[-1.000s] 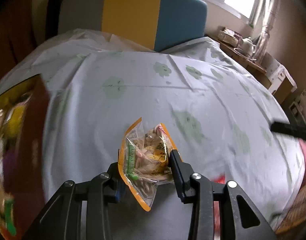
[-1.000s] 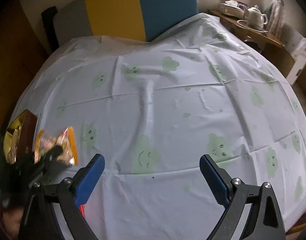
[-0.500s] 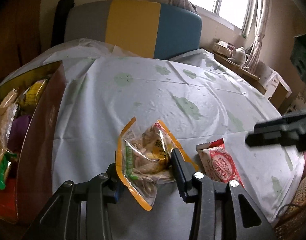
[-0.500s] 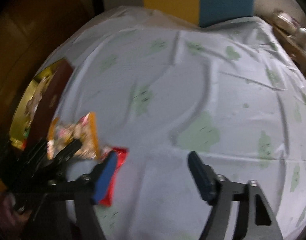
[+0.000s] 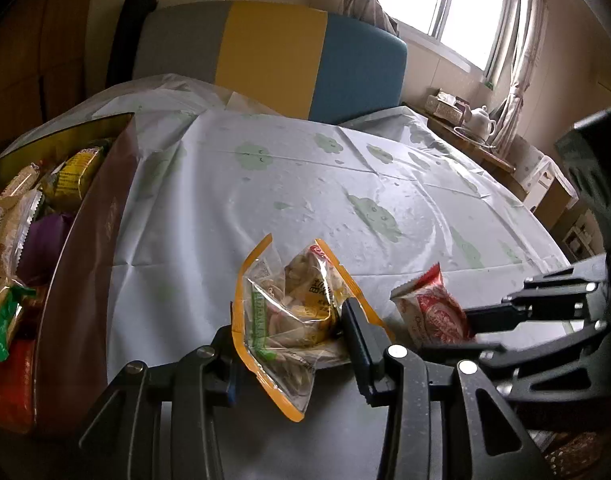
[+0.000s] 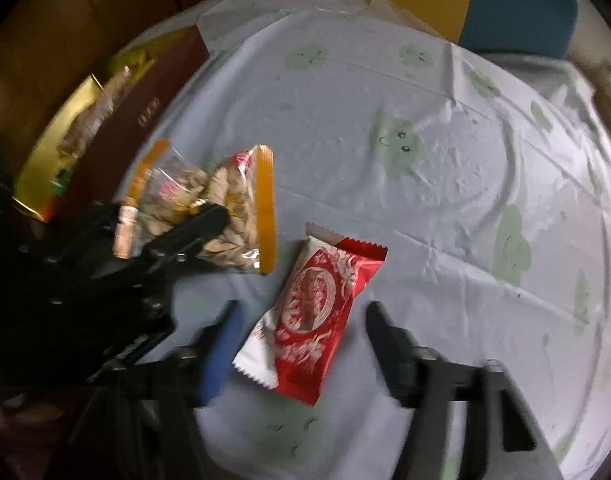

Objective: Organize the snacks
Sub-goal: 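Lift the nut bag with the left gripper while the right grasps the red wafer packet, then carry the nut bag into the gold tray and open the left gripper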

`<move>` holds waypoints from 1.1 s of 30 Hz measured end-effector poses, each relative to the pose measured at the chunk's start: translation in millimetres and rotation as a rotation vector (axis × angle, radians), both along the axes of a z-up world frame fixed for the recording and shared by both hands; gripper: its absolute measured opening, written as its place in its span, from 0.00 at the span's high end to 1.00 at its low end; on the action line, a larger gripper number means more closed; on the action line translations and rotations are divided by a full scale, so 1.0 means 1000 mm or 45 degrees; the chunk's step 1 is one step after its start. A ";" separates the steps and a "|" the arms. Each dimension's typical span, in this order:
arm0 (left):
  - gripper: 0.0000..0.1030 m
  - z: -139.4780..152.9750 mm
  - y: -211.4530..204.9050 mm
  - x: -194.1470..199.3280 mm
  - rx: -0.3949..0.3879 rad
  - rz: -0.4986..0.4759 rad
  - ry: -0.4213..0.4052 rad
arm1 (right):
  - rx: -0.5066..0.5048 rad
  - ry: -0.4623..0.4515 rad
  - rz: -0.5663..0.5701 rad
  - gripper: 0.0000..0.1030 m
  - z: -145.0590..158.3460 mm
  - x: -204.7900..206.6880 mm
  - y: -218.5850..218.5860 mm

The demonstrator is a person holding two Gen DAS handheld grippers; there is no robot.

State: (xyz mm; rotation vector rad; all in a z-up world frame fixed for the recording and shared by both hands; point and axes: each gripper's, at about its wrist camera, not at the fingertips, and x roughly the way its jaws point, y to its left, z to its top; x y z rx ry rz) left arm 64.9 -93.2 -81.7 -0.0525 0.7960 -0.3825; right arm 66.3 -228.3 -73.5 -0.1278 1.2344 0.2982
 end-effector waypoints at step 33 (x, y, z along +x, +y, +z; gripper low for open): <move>0.57 0.003 -0.012 0.001 0.089 0.033 0.011 | -0.149 -0.038 -0.121 0.70 -0.008 0.041 -0.041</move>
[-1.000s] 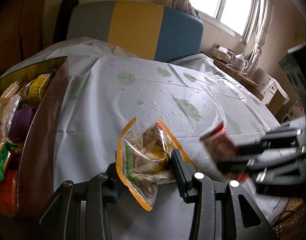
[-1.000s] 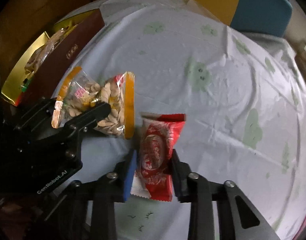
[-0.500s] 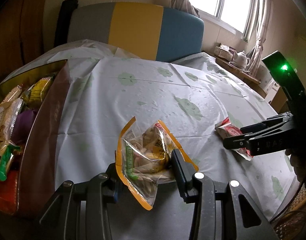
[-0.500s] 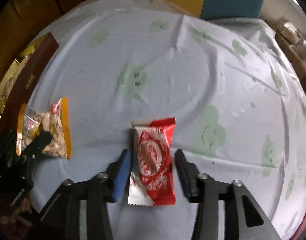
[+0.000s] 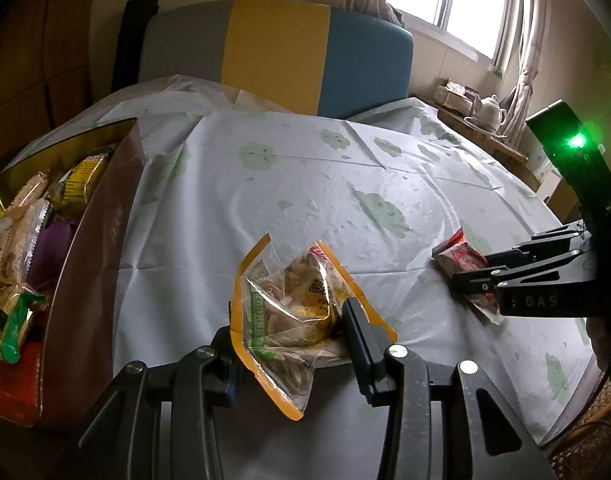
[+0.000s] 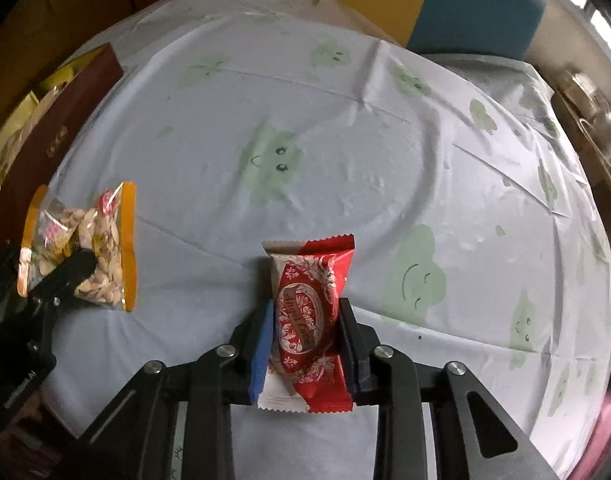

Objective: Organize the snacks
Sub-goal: 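Carry the nut bag into the gold tray and open the left gripper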

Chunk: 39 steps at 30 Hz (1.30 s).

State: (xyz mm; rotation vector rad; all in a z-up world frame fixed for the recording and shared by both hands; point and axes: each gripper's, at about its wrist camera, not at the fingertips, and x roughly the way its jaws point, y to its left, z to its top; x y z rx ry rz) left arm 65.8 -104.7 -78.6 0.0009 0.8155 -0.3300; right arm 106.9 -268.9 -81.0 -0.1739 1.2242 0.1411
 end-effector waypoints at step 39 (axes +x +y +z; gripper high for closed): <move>0.64 0.065 0.284 0.013 -0.436 0.877 0.185 | -0.079 -0.036 0.055 0.69 -0.004 -0.014 0.013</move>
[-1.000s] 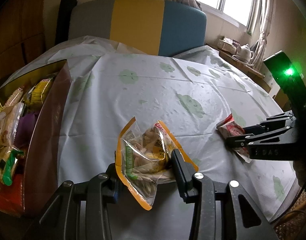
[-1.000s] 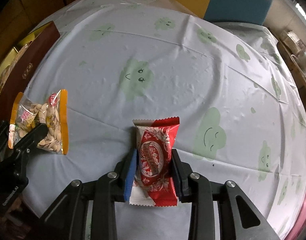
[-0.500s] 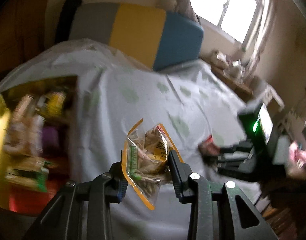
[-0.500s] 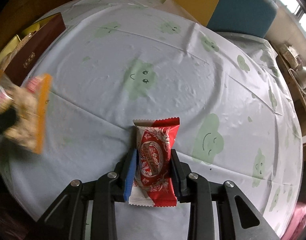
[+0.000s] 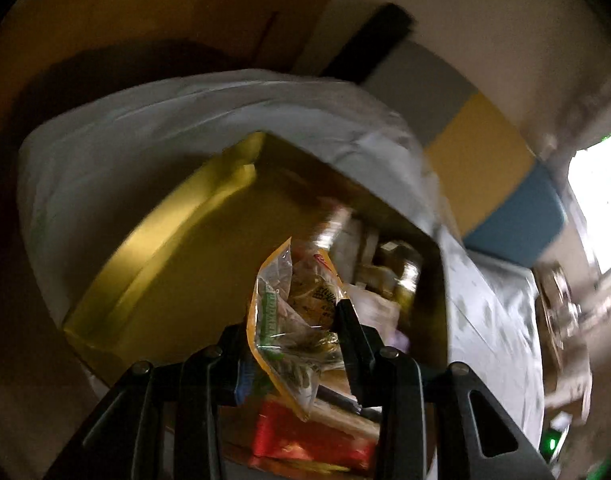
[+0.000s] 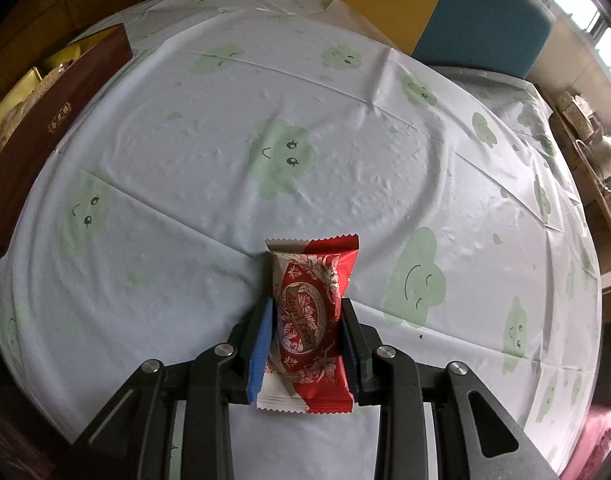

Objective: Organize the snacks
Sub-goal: 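Carry the nut bag into the gold tray and open the left gripper, then withdraw the left gripper from the tray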

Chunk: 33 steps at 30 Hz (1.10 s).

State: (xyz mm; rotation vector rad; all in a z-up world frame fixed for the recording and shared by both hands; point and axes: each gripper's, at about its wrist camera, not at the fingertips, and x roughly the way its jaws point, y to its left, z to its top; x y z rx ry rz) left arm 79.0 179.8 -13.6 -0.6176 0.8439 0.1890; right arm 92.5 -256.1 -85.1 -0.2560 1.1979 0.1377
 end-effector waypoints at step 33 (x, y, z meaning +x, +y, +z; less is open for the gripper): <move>0.33 0.007 -0.011 -0.001 0.151 -0.217 0.182 | -0.013 -0.001 0.010 0.67 0.000 0.001 0.001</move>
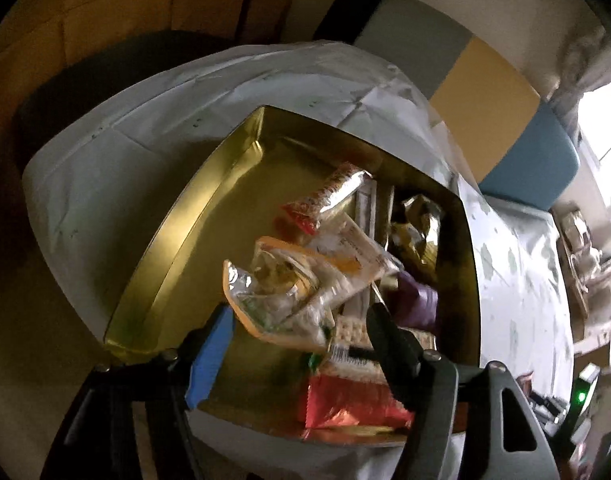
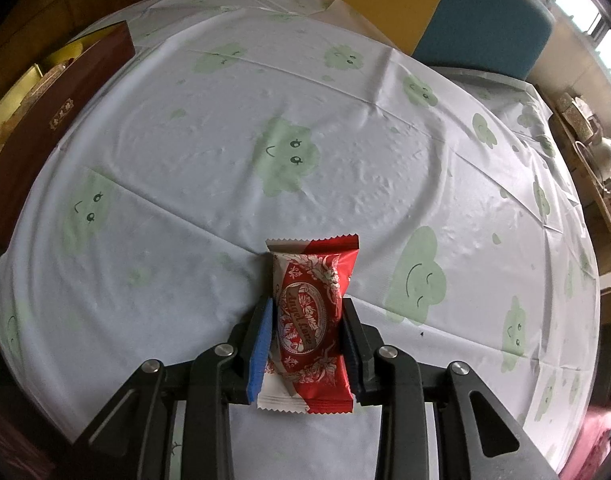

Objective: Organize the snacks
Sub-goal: 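Withdraw the left gripper from the tray, then carry the red wafer packet into the gold tray and open the right gripper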

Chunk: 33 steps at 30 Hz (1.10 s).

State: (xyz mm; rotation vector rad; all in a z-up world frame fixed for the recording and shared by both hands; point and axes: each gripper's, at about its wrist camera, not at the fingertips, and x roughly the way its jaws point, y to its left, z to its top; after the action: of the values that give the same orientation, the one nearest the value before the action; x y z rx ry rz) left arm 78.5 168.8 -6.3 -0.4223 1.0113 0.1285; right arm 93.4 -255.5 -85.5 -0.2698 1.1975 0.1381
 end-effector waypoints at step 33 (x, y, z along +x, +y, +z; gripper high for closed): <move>0.33 0.013 -0.107 -0.035 0.368 -0.246 -0.250 | 0.011 -0.024 -0.001 0.69 0.001 -0.005 -0.001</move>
State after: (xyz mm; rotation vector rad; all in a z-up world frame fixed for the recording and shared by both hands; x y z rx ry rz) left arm 43.5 61.5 6.9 -0.0702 0.8198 0.0563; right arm 88.4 -256.4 -84.4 -0.2623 1.1778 0.1400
